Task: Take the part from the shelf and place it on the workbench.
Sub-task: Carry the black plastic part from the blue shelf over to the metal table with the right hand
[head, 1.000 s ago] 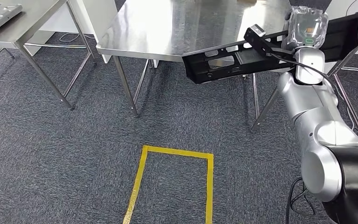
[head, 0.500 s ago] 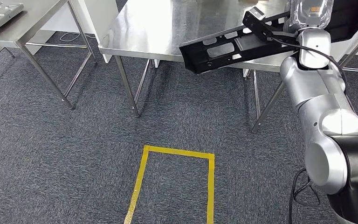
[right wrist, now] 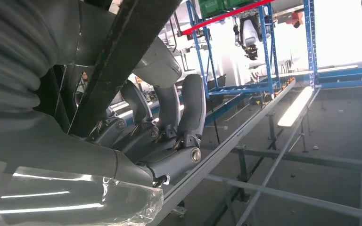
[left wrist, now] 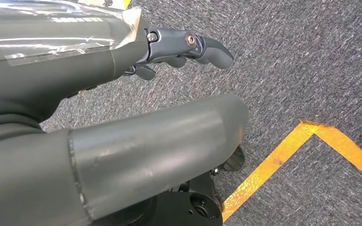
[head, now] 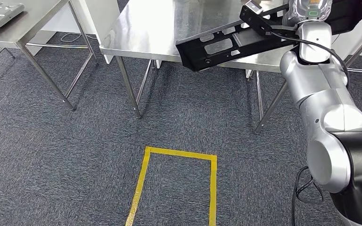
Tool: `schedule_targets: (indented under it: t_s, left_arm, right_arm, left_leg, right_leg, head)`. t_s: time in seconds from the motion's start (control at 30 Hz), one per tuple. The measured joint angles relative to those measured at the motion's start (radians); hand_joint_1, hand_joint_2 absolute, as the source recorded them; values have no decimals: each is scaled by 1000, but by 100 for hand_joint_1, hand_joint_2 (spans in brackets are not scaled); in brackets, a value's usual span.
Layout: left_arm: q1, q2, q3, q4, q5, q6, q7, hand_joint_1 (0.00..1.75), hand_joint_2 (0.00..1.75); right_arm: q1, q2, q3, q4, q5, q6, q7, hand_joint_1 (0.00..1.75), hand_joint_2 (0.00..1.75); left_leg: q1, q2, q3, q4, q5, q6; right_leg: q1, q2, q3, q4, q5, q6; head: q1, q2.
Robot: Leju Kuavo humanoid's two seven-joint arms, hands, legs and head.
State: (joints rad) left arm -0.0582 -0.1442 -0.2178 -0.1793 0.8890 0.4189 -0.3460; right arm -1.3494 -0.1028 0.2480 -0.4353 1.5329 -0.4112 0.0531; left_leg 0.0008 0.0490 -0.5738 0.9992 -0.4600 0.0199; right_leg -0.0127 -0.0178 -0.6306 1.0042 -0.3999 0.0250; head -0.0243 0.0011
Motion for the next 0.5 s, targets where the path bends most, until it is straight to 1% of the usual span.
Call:
schedule_targets:
  t_s: [0.5]
  left_arm:
    - [0,0,0,0,0,0,0,0,0]
  right_arm:
    - [-2,1,1,5,0,0,0,175,175]
  left_leg:
    - [0,0,0,0,0,0]
  right_leg:
    - [0,0,0,0,0,0]
  head:
    - [0,0]
